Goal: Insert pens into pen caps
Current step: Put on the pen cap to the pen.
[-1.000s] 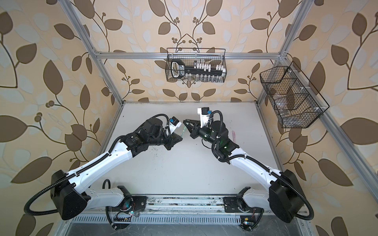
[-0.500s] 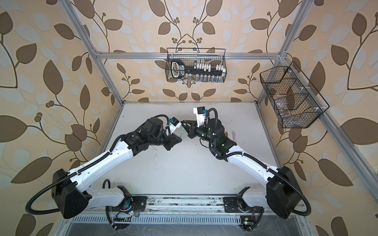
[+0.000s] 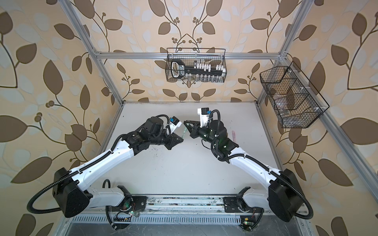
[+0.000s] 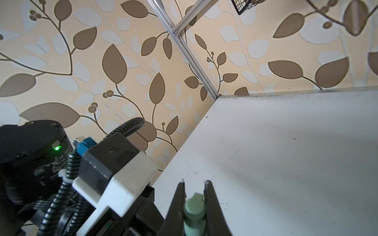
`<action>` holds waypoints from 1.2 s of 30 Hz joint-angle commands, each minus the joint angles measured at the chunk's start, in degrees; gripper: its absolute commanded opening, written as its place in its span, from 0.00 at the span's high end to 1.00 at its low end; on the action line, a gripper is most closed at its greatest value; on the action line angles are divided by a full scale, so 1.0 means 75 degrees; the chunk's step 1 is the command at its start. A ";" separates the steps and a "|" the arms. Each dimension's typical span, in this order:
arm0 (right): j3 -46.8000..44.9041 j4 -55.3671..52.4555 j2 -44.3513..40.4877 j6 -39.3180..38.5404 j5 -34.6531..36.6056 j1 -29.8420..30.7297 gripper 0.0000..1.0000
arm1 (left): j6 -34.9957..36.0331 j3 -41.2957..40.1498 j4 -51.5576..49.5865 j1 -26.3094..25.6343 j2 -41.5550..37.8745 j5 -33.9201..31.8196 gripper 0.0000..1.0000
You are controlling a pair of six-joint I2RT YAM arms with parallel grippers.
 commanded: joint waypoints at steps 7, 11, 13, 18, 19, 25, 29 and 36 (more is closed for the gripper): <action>-0.0700 -0.1685 0.0439 0.0374 -0.1897 -0.0496 1.00 | -0.1351 -0.0290 0.3946 0.0319 -0.0513 0.1255 0.89; -0.0720 -0.1460 0.0495 0.0443 -0.2026 -0.0792 1.00 | -0.1393 -0.0685 0.3688 0.0315 -0.0660 0.1152 0.70; -0.0754 -0.1267 0.0531 0.0562 -0.2140 -0.0920 1.00 | -0.1399 -0.0843 0.3606 0.0304 -0.0735 0.1079 0.60; -0.0925 -0.0652 0.0496 0.0994 -0.2345 -0.1200 1.00 | -0.1446 -0.1053 0.3297 0.0313 -0.0653 0.1276 0.47; -0.0949 -0.0552 0.0461 0.1075 -0.2365 -0.1240 1.00 | -0.1539 -0.1164 0.3337 0.0304 -0.0602 0.1412 0.45; -0.1006 -0.0043 -0.0173 0.1299 -0.2115 -0.1389 1.00 | -0.2116 -0.1796 0.3730 0.0302 -0.0106 0.2086 0.41; -0.0940 0.0112 -0.0459 0.1271 -0.1906 -0.1435 1.00 | -0.2379 -0.1984 0.4049 0.0146 0.0168 0.2218 0.41; -0.0729 0.0274 -0.0355 0.1277 -0.1780 -0.1459 1.00 | -0.2424 -0.1881 0.4215 -0.0199 0.0323 0.2185 0.50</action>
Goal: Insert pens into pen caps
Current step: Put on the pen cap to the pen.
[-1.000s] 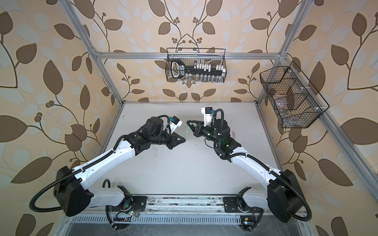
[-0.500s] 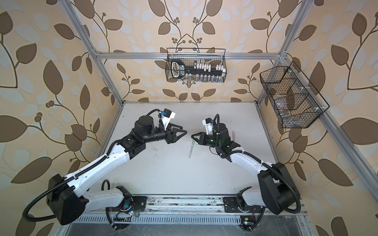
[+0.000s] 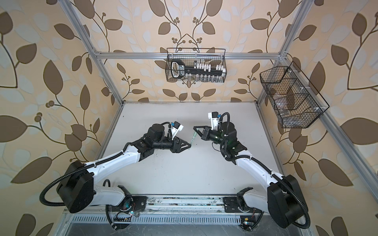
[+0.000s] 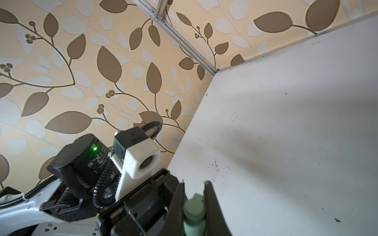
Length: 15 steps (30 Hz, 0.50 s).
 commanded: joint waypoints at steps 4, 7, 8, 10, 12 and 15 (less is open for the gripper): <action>0.0247 0.0513 0.0160 0.0294 0.0089 -0.0041 1.00 | -0.0008 0.0273 0.0337 -0.0222 0.0000 0.0266 0.56; 0.0317 0.0536 0.0154 0.0321 0.0039 -0.0052 1.00 | 0.0056 0.0288 0.0236 -0.0291 0.0012 0.0182 0.59; 0.0371 0.0498 0.0168 0.0313 0.0014 -0.0064 1.00 | 0.0075 0.0273 0.0210 -0.0294 0.0006 0.0125 0.61; 0.0419 0.0395 0.0162 0.0242 0.0053 -0.0063 1.00 | 0.0112 0.0272 0.0158 -0.0294 0.0005 0.0046 0.64; 0.0431 0.0355 0.0158 0.0199 0.0111 -0.0064 1.00 | 0.0120 0.0284 0.0150 -0.0294 0.0040 0.0014 0.68; 0.0448 0.0356 0.0135 0.0206 0.0105 -0.0064 1.00 | 0.0119 0.0330 0.0144 -0.0301 0.0119 0.0014 0.71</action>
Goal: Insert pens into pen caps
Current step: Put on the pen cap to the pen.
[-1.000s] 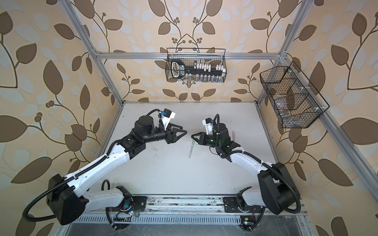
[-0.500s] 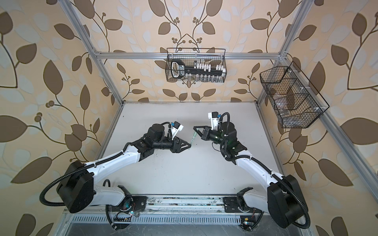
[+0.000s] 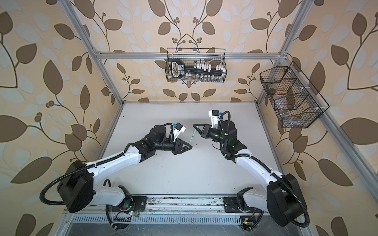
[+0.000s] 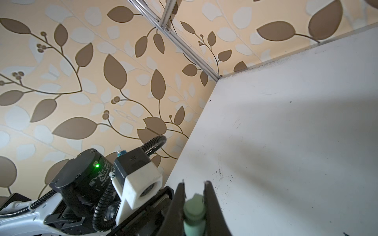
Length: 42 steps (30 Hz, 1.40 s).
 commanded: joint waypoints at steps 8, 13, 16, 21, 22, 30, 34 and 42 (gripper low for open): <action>0.0296 -0.0192 -0.0112 -0.0188 0.0102 -0.0004 1.00 | 0.0159 0.0452 -0.0047 -0.0072 0.0084 -0.0689 1.00; 0.0269 -0.0800 -0.0209 -0.0644 0.0202 0.0202 1.00 | 0.0069 0.0811 -0.0323 -0.0066 0.0164 -0.1946 1.00; 0.0134 -0.1029 -0.0285 -0.0896 0.0253 0.0387 1.00 | 0.0069 0.1151 -0.0419 -0.0046 0.0299 -0.2462 1.00; -0.0352 -0.1104 -0.0339 -0.1139 0.0456 0.0811 1.00 | 0.0277 0.1816 -0.0229 0.0142 0.0510 -0.2626 1.00; -0.0449 -0.1069 -0.0353 -0.1163 0.0519 0.0910 1.00 | 0.0332 0.1990 -0.0264 0.0201 0.0561 -0.2611 1.00; -0.1364 -0.0176 -0.0258 -0.0670 0.0825 0.1475 1.00 | 0.0511 0.2582 0.1523 0.0715 0.0926 -0.1619 1.00; -0.1597 0.0179 0.0041 -0.0409 0.0723 0.1623 1.00 | 0.0840 0.2978 0.1726 0.0708 0.1097 -0.1191 1.00; -0.1636 0.0014 0.0312 -0.0335 0.0439 0.1928 1.00 | 0.1311 0.3447 0.1450 0.0715 0.1158 -0.1089 1.00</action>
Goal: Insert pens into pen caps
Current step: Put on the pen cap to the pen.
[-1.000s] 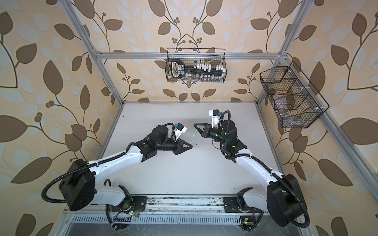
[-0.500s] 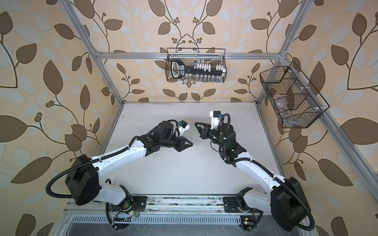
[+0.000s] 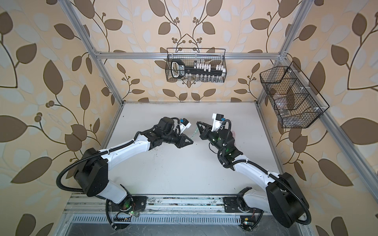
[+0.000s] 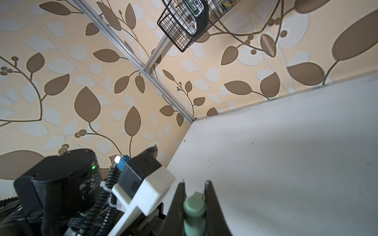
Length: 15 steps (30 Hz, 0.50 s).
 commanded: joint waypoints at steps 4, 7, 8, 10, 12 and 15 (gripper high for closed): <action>-0.0548 -0.2096 0.0519 0.0311 -0.2838 0.1146 1.00 | -0.0246 0.1604 0.3425 0.0363 -0.0409 -0.0730 1.00; -0.0657 -0.2223 0.0453 0.0338 -0.2797 0.1277 1.00 | -0.0090 0.1760 0.3322 0.0384 -0.0409 -0.0873 1.00; -0.0715 -0.2213 0.0416 0.0359 -0.2727 0.1327 1.00 | -0.0095 0.1825 0.3351 0.0409 -0.0369 -0.0937 1.00; -0.0834 -0.2090 0.0375 0.0445 -0.2602 0.1432 1.00 | -0.0164 0.1965 0.3395 0.0471 -0.0288 -0.0890 1.00; -0.0907 -0.2004 0.0378 0.0531 -0.2583 0.1506 1.00 | -0.0199 0.1969 0.3524 0.0516 -0.0282 -0.0972 1.00; -0.1064 -0.1907 0.0293 0.0650 -0.2434 0.1573 1.00 | -0.0507 0.1892 0.3898 0.0700 -0.0356 -0.0949 1.00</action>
